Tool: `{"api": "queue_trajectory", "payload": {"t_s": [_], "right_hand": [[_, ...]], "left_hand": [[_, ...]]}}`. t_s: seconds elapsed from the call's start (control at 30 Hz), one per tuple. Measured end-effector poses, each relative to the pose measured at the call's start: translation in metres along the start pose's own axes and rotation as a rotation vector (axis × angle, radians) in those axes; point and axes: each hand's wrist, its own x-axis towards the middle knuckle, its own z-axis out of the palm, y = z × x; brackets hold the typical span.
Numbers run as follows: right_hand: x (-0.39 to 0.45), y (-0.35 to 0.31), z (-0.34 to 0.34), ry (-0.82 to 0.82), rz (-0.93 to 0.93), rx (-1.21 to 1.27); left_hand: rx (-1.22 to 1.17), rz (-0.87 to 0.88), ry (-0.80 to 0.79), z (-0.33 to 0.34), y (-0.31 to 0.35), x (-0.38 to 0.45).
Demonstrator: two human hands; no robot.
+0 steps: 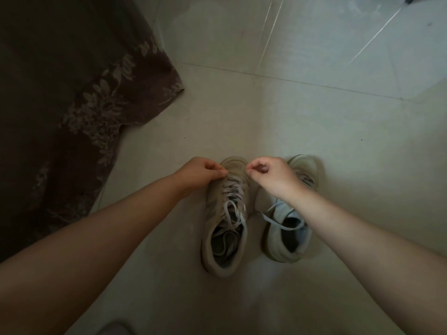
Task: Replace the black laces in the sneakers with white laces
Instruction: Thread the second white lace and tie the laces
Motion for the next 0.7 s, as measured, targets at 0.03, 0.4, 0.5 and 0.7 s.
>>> {"api": "queue_trajectory", "payload": {"t_s": [0.03,0.4,0.5,0.7], "right_hand": [[-0.001,0.000,0.001,-0.023,-0.002,-0.011],[-0.003,-0.010,0.010,-0.170,0.002,-0.118],[-0.003,-0.013,0.010,-0.250,0.001,-0.183],[-0.004,-0.011,0.011,-0.218,0.000,-0.137]], "left_hand": [[0.026,0.028,0.033,-0.001,-0.001,0.000],[0.474,0.213,-0.058,0.001,0.002,-0.003],[0.593,0.274,-0.206,-0.008,0.008,-0.002],[0.779,0.476,-0.041,-0.008,-0.001,0.000]]}}
